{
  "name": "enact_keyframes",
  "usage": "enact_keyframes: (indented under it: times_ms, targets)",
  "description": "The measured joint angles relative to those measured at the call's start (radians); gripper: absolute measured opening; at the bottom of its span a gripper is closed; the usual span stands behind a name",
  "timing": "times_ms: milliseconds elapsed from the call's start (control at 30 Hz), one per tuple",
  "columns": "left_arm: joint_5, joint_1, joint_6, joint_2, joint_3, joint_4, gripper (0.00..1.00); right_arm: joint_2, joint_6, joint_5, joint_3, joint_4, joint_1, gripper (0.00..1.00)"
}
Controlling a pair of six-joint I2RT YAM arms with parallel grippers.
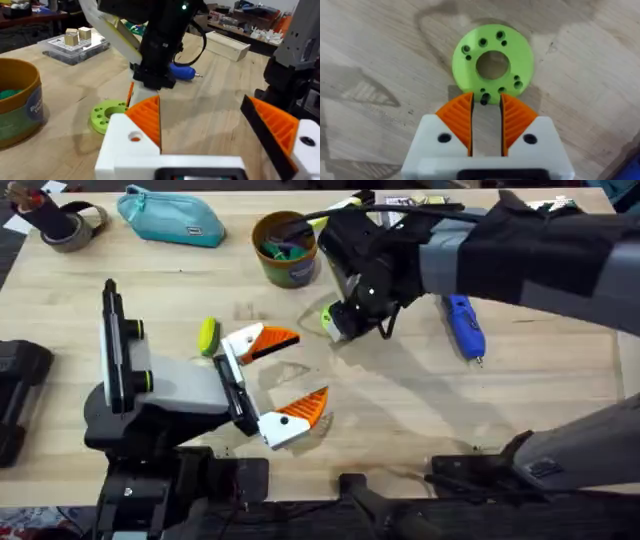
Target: Pick up the gripper from the table and insert it into the empty holder that is missing its gripper. Then pick up a screw, insert it into the mounting hole, and use the screwdriver to tighten it. Finally, clean up the table by picking up the vegetable and placing it into the bucket.
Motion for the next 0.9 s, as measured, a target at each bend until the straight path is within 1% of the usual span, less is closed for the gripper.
enact_keyframes:
  times_ms: [900]
  targets:
    - [0.000, 0.000, 0.000, 0.000, 0.000, 0.000, 0.986, 0.013, -0.004, 0.000, -0.007, 0.019, -0.002, 0.292]
